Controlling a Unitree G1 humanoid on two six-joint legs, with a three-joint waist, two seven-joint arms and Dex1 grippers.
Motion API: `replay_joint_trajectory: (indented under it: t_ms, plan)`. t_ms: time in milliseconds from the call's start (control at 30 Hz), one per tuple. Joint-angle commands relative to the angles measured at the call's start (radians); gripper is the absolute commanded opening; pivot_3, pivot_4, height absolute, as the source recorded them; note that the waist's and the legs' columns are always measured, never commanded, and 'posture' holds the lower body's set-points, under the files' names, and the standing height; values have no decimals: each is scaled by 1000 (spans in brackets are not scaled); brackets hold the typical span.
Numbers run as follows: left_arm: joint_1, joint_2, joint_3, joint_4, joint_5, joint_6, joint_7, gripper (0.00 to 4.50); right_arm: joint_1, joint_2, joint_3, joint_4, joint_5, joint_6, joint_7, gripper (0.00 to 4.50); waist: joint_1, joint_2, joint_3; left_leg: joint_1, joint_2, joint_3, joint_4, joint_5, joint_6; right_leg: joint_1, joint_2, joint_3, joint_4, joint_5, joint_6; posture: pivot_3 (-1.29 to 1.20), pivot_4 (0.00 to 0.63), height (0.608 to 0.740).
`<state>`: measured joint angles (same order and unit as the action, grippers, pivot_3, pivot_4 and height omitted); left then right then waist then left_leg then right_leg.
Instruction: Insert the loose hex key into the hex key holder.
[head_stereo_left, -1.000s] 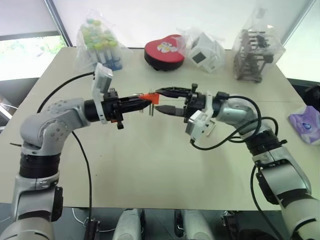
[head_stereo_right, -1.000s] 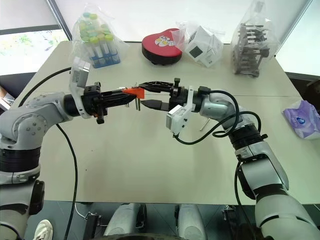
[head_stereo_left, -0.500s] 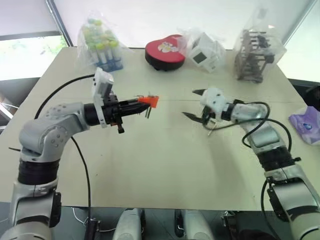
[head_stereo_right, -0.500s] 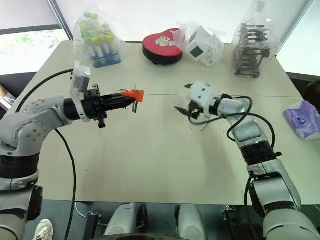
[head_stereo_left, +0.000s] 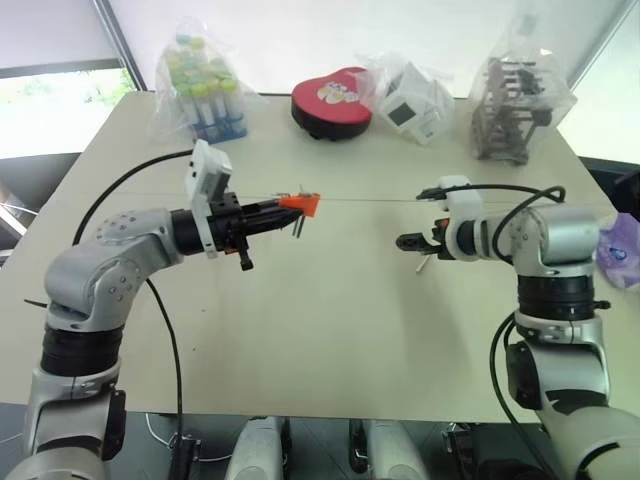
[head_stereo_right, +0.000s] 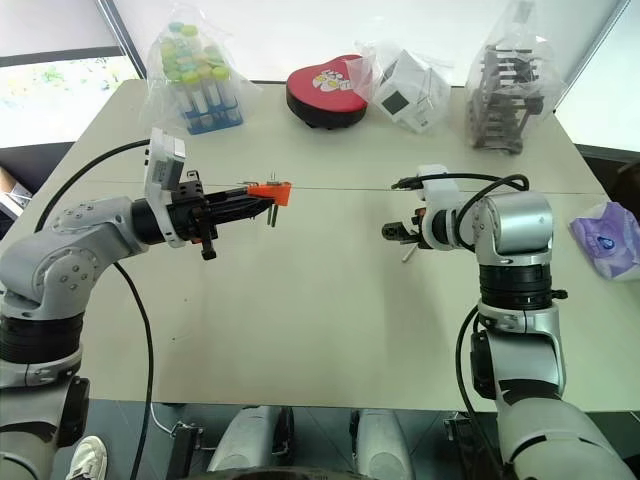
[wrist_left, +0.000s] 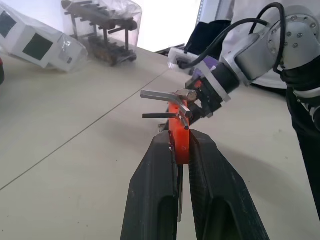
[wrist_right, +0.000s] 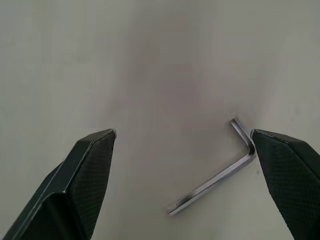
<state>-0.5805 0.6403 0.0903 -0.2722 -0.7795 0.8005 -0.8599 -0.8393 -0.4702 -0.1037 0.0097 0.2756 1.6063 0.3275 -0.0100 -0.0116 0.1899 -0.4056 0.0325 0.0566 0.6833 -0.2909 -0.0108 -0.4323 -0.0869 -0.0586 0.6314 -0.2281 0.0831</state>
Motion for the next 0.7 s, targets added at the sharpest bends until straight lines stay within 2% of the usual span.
replay_joint_trajectory:
  t_ms: [33,400,500,700]
  plan:
    - [-5,-6,3,-29,-1,-18,2,0,-25,6,-25,-8,-11,8,-82,4481,0,0,0,-1,0,0,0,0,0,0,0,0,0,0,0,0,150,740]
    - [-11,-10,5,-39,1,-14,10,0,-72,46,-52,137,-20,8,-233,4481,-4,0,0,-1,0,0,0,0,0,-1,0,0,0,0,0,0,150,740]
    - [-9,-9,6,-45,1,-15,15,0,-85,50,-40,174,-24,8,-248,3592,-4,0,0,-1,0,0,0,0,0,-2,1,0,0,0,0,0,150,740]
    - [-8,-4,11,-47,7,-18,22,0,-97,65,-11,182,-18,8,-260,499,-4,0,0,-1,0,-1,0,0,0,-2,1,0,0,0,0,0,150,740]
